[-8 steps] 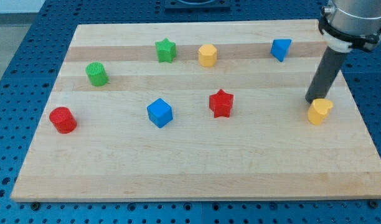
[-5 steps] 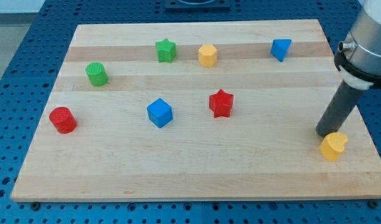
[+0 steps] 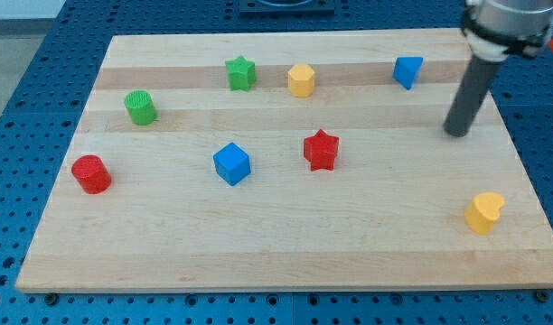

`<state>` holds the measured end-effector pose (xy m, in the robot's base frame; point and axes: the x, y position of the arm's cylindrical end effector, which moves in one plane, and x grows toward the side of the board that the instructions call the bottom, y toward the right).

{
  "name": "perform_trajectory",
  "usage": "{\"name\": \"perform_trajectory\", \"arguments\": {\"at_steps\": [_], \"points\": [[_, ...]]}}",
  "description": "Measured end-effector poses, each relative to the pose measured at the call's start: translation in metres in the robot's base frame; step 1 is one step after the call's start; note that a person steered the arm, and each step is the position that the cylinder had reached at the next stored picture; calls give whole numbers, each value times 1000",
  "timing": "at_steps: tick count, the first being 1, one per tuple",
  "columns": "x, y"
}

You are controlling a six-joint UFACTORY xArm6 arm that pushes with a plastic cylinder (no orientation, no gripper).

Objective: Slide blue triangle to the top of yellow heart

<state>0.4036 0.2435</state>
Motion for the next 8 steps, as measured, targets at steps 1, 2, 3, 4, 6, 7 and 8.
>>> {"name": "perform_trajectory", "arguments": {"at_steps": [1, 2, 3, 4, 6, 7, 8], "points": [[-12, 3], [-92, -23], [-97, -24], [-109, -24], [-158, -51], [-158, -59], [-157, -76]]}}
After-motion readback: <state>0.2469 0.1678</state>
